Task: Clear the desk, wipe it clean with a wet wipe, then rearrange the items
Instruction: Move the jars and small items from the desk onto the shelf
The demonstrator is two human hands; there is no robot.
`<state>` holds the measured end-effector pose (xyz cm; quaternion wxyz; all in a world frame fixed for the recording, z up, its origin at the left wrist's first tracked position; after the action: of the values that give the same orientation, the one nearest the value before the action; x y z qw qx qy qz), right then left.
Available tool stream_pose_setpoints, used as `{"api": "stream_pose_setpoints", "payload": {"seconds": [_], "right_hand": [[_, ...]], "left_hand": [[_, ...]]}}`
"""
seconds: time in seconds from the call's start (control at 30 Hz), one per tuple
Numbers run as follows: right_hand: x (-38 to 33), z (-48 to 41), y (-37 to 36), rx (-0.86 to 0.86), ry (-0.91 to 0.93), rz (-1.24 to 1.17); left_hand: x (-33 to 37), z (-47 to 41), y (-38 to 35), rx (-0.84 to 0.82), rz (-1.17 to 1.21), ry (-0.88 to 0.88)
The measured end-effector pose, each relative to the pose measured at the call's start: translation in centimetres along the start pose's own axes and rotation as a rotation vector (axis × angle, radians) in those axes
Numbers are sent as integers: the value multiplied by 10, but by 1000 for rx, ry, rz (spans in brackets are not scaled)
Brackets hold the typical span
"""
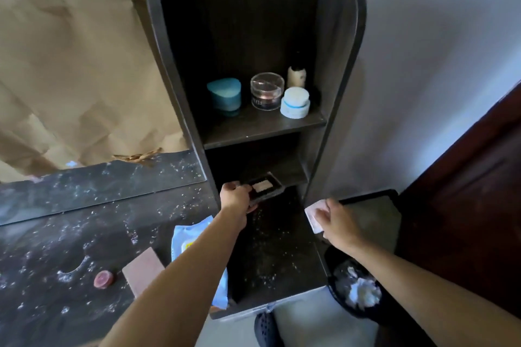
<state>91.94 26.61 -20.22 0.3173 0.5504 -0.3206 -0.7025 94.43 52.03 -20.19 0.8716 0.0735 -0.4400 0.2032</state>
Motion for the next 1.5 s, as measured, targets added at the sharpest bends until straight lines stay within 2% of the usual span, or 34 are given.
{"api": "stream_pose_setpoints", "payload": {"seconds": [0.2, 0.33, 0.47, 0.6, 0.73, 0.9, 1.03, 1.13, 1.33, 1.5], "right_hand": [[40, -11, -6, -23, -87, -83], [61, -25, -7, -4, -155, -117], [62, -29, -3, 13, -185, -118], [57, -29, 2, 30, -192, -112], [46, -36, -2, -22, -168, -91], [5, -54, -8, -60, -39, -50], [-53, -84, -15, -42, 116, -1], [-85, -112, -33, -77, 141, 26], [-117, -161, -65, -107, 154, 134], [-122, -187, -76, -102, 122, 395]], "left_hand": [[-7, -52, -58, -16, 127, 160], [-12, -75, -87, -18, 42, 156], [-7, -81, -102, 11, -341, 2], [-2, -83, -107, -34, -584, -78], [3, -83, -95, -101, -771, -171], [15, -61, -55, -67, -1170, -521], [-7, -46, -25, -103, -1474, -752], [-24, -47, -5, -99, -1541, -797], [-25, -43, 8, -85, -1509, -962], [-29, -48, 9, -67, -1473, -947]]}}
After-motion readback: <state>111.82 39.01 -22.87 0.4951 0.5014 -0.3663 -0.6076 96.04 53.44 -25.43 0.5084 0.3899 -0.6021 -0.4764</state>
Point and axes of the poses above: each hand's wrist, its own z-axis away from the middle knuckle, its own y-axis out of the back of the hand, x = y × z, the point moved 8 cm from there along -z, towards the middle knuckle
